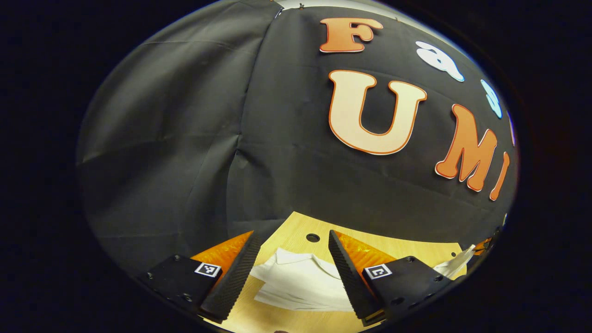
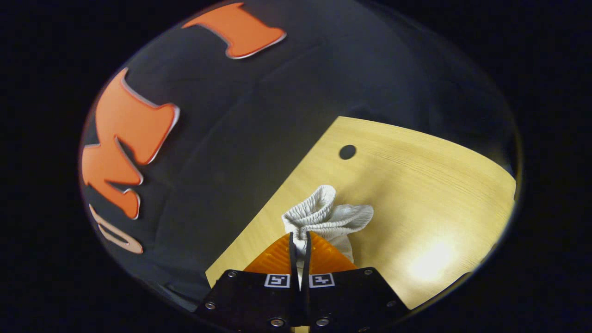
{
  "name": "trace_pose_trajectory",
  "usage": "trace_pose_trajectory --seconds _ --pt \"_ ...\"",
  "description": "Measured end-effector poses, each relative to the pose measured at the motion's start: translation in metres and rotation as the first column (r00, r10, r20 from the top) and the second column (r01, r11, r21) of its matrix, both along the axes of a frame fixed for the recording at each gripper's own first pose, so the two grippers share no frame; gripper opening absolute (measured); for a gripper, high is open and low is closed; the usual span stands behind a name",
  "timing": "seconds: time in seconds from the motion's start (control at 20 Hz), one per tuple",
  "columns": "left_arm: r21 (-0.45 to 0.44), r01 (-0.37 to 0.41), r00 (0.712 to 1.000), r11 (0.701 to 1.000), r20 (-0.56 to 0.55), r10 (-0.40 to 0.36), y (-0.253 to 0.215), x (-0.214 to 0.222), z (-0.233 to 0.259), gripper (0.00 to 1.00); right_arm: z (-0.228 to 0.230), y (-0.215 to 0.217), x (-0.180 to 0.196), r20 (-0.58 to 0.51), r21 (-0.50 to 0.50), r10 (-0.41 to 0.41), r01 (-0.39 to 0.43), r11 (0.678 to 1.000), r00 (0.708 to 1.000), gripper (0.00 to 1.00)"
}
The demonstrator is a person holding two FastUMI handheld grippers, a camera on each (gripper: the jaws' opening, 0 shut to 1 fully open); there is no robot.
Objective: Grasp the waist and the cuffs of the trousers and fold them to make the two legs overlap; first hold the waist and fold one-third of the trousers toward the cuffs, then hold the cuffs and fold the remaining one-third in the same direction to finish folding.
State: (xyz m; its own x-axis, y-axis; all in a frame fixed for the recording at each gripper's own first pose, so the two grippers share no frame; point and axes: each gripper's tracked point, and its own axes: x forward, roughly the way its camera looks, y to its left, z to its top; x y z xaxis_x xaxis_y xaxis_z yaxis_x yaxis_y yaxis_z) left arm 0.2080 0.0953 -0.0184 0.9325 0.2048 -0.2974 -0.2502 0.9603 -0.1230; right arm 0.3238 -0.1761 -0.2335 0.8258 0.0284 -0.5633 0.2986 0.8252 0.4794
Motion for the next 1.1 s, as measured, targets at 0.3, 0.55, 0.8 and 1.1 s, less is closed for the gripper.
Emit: trace_pose_trajectory --seconds 0.3,0.55,0.8,1.1 --pt "0.002 0.050 0.999 0.999 -0.016 -0.050 0.024 0.012 -0.005 0.97 0.003 0.008 0.006 0.020 -0.069 0.228 -0.227 0.972 0.973 0.01" --pt "-0.018 0.055 0.997 0.998 -0.046 -0.056 0.048 0.008 -0.020 0.97 0.006 0.004 0.004 -0.065 -0.141 0.379 -0.384 0.912 0.923 0.01" --pt "-0.048 0.024 0.997 0.999 -0.065 -0.027 0.080 -0.005 -0.033 0.97 0.017 -0.003 0.005 -0.226 -0.200 0.487 -0.530 0.824 0.843 0.01" --pt "-0.095 0.002 0.995 0.995 -0.098 -0.011 0.090 -0.012 -0.046 0.97 0.043 -0.008 0.010 -0.317 -0.229 0.573 -0.647 0.727 0.756 0.18"
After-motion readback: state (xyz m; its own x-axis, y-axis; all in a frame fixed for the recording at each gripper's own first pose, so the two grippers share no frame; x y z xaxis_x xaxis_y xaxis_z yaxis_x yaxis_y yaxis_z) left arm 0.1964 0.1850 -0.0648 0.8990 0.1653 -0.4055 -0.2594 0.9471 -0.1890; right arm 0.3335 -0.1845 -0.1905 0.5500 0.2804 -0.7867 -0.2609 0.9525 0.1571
